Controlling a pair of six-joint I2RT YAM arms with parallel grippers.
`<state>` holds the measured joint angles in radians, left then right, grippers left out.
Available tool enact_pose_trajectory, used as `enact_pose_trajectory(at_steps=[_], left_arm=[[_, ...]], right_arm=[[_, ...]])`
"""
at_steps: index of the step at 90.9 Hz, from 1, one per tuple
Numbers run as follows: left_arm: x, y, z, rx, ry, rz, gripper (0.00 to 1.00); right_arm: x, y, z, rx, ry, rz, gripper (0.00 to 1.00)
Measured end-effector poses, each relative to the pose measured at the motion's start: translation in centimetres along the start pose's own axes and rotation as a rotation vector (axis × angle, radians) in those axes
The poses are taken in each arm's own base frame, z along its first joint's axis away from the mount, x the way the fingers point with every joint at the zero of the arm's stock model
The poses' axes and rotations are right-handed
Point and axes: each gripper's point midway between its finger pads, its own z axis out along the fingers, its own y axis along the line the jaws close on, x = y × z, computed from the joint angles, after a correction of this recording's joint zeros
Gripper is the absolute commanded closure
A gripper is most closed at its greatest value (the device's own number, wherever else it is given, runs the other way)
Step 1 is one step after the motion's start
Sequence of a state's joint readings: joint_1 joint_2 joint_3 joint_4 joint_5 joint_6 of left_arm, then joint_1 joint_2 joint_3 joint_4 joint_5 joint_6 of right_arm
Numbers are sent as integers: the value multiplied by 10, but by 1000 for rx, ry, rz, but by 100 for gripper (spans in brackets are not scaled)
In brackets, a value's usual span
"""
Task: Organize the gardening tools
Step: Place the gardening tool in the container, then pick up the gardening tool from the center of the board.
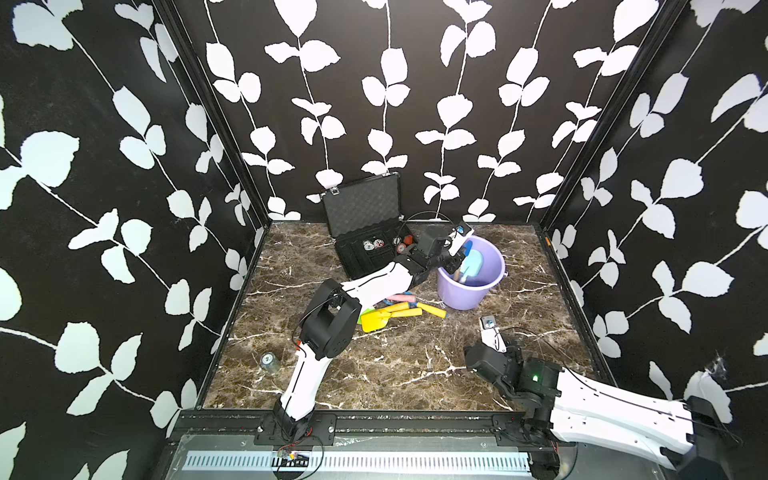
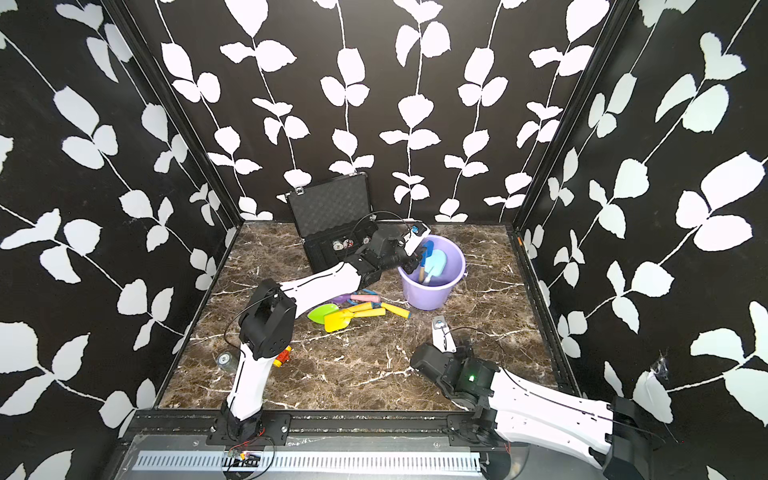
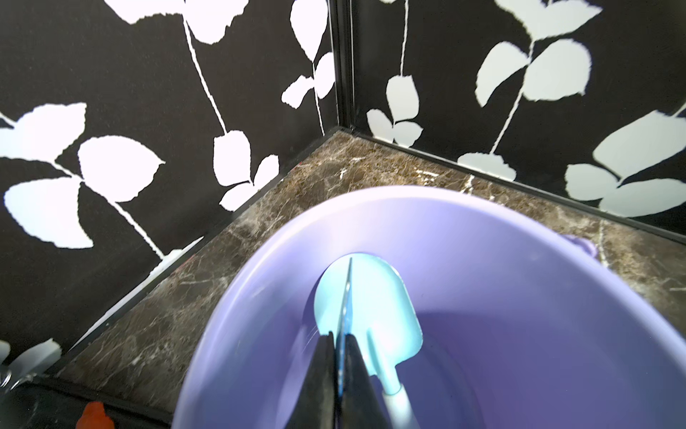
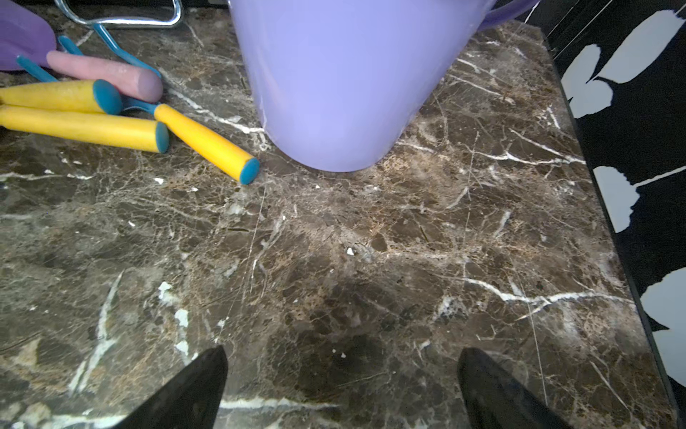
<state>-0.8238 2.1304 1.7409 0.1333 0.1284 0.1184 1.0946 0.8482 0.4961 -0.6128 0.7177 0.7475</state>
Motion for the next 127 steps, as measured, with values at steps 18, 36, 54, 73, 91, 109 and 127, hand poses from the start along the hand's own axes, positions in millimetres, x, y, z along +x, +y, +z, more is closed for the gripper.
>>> enact_pose_trajectory(at_steps=[18,36,54,73,91,109,127], left_arm=[[-1,10,-1,-58,6,-6,68],[1,12,-1,-66,12,-19,49],[-2,10,-10,-62,10,-37,35],[-36,12,-55,-86,-44,-54,14],[-69,19,-116,-152,-120,-78,1],[-53,27,-164,-240,-116,-130,1],[5,37,-206,-372,-33,-208,1]], right_arm=[[-1,17,5,-33,31,-18,4],[2,27,12,-36,70,-46,6],[5,34,17,-49,96,-70,10],[3,47,18,-106,94,-96,15],[-2,61,20,-155,100,-141,19],[-19,88,24,-221,105,-180,22],[-35,117,37,-282,123,-235,22]])
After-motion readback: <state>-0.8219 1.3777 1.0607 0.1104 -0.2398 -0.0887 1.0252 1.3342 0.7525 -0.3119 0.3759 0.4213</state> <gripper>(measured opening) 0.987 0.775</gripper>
